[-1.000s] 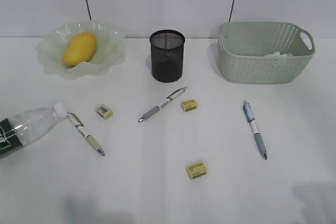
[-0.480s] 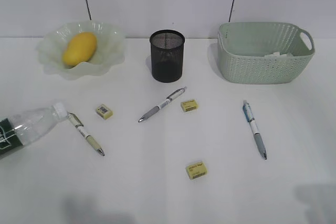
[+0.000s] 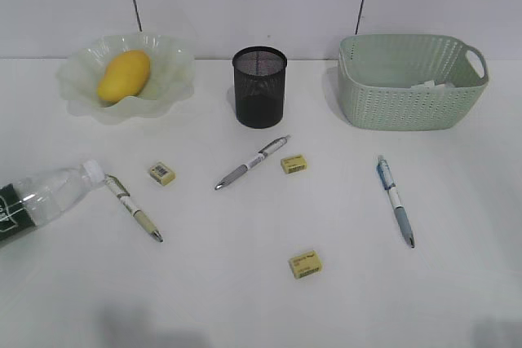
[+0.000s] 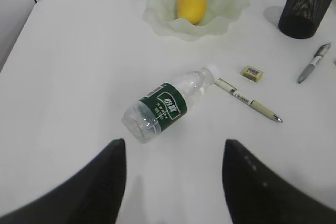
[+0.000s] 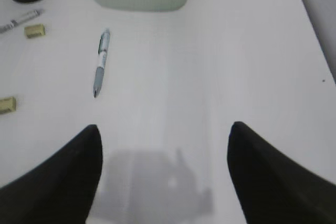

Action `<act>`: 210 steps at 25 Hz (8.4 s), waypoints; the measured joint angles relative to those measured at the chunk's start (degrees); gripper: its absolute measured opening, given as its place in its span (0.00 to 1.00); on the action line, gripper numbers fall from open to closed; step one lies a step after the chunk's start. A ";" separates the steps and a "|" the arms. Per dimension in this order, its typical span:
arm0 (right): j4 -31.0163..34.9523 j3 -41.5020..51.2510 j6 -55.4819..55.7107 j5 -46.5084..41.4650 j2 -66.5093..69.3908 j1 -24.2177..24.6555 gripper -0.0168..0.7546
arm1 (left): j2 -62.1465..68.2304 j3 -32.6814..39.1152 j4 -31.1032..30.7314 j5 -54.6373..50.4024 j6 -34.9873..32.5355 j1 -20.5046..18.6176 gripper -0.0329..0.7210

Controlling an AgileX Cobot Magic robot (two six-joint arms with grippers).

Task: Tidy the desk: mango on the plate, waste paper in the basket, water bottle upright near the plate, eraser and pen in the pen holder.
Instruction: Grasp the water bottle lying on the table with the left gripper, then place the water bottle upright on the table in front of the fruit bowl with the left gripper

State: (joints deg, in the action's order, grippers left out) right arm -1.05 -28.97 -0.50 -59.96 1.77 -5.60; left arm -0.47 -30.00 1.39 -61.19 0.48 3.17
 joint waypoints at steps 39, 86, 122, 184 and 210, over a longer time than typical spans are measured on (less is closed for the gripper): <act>4.34 0.26 0.10 0.23 -2.30 -0.17 0.67 | 20.18 -5.56 -0.47 8.75 -5.11 0.00 0.65; 4.40 0.26 0.10 0.23 -2.30 -0.17 0.67 | 101.51 -33.03 -7.71 6.09 -29.95 10.27 0.87; 4.73 0.26 0.16 0.23 -2.30 -0.17 0.67 | 109.62 -35.36 -6.70 11.18 -35.60 7.26 0.70; 4.77 0.26 0.50 0.23 -2.30 -0.17 0.66 | 111.26 -1.05 13.52 122.54 -5.15 7.78 0.70; 4.77 0.26 0.50 0.23 -2.30 -0.17 0.66 | 118.30 0.06 12.49 134.86 -3.31 7.78 0.74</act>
State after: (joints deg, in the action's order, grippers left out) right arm 3.73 -28.70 0.00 -59.73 -0.52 -5.77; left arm 117.83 -29.94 13.88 73.67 -2.84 10.94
